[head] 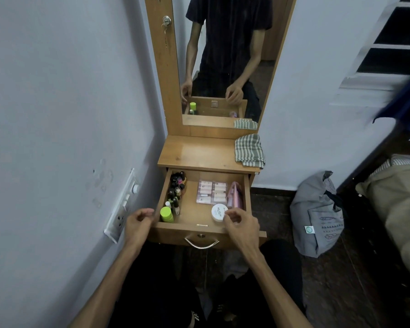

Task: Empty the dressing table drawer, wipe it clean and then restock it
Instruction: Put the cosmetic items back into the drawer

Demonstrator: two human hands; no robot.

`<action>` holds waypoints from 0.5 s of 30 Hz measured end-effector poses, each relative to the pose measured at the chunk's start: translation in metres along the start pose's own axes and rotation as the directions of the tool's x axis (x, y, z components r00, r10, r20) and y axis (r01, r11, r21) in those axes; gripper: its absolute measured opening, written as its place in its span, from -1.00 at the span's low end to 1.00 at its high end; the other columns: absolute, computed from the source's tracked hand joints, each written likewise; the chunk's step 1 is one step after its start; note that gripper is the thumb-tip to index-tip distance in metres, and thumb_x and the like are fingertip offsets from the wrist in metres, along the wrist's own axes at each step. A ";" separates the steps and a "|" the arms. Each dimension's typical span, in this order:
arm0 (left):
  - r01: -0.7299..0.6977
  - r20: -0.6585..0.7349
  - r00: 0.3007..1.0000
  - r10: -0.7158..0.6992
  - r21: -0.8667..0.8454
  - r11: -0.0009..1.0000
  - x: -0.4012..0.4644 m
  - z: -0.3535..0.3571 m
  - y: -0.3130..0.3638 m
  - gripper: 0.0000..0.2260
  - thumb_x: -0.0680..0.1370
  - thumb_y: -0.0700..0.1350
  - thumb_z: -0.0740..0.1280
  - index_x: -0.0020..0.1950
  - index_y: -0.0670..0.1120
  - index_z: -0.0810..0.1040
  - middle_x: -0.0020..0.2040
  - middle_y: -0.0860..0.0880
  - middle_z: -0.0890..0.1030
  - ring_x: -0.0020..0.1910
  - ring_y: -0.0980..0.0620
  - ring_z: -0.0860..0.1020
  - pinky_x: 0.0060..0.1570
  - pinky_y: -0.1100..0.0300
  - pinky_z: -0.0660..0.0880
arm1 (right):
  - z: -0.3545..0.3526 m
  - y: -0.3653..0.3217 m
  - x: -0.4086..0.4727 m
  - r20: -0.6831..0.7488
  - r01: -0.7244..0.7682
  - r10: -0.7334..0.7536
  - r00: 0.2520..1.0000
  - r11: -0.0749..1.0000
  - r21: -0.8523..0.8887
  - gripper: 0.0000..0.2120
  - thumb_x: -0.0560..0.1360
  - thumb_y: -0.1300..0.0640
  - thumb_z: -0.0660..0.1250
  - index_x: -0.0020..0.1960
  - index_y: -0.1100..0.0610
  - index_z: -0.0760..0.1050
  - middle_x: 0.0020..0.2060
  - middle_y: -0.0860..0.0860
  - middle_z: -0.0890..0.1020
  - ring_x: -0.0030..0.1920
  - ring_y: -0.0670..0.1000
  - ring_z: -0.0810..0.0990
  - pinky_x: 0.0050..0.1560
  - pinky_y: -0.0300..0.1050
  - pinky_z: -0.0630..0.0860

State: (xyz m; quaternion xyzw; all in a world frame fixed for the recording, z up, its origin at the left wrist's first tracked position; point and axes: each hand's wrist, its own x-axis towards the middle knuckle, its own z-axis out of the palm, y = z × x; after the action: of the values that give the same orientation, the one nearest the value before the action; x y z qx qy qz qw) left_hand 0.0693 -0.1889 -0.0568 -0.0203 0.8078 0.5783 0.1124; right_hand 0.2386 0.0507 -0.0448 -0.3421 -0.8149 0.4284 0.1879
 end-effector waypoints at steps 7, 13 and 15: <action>0.063 -0.079 0.995 -0.058 0.063 0.996 -0.011 -0.006 -0.011 -0.75 0.47 -0.14 0.49 0.13 -0.11 0.65 0.06 -0.04 0.64 0.08 -0.03 0.57 0.10 0.10 0.45 | -0.034 0.028 -0.019 -0.228 -0.054 0.023 0.973 0.990 -0.128 -0.75 0.45 0.04 0.49 0.11 0.06 0.69 0.04 -0.03 0.70 0.04 -0.03 0.62 0.16 0.04 0.57; 0.081 -0.153 0.986 -0.064 0.110 0.991 -0.018 -0.008 -0.013 -0.73 0.44 -0.04 0.51 0.09 -0.10 0.67 0.00 -0.08 0.66 0.01 -0.07 0.59 0.06 0.06 0.50 | -0.039 0.039 -0.036 -0.212 -0.228 0.235 0.949 0.972 0.060 -0.64 0.50 -0.06 0.46 0.24 0.06 0.61 0.18 0.01 0.64 0.20 0.01 0.57 0.14 -0.06 0.50; 0.064 -0.158 0.987 -0.043 0.130 0.990 -0.018 -0.008 -0.014 -0.72 0.45 -0.05 0.52 0.11 -0.12 0.67 0.00 -0.08 0.66 0.01 -0.07 0.59 0.10 0.04 0.53 | -0.039 0.041 -0.038 -0.209 -0.273 0.289 0.934 0.956 0.105 -0.61 0.51 -0.05 0.47 0.27 0.08 0.59 0.19 0.04 0.64 0.21 0.03 0.57 0.21 -0.01 0.50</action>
State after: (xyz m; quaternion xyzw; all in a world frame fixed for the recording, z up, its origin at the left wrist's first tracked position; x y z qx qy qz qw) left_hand 0.0874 -0.2030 -0.0638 -0.0791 0.8503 0.5161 0.0659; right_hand 0.3047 0.0620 -0.0574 -0.4937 -0.7150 0.4397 0.2273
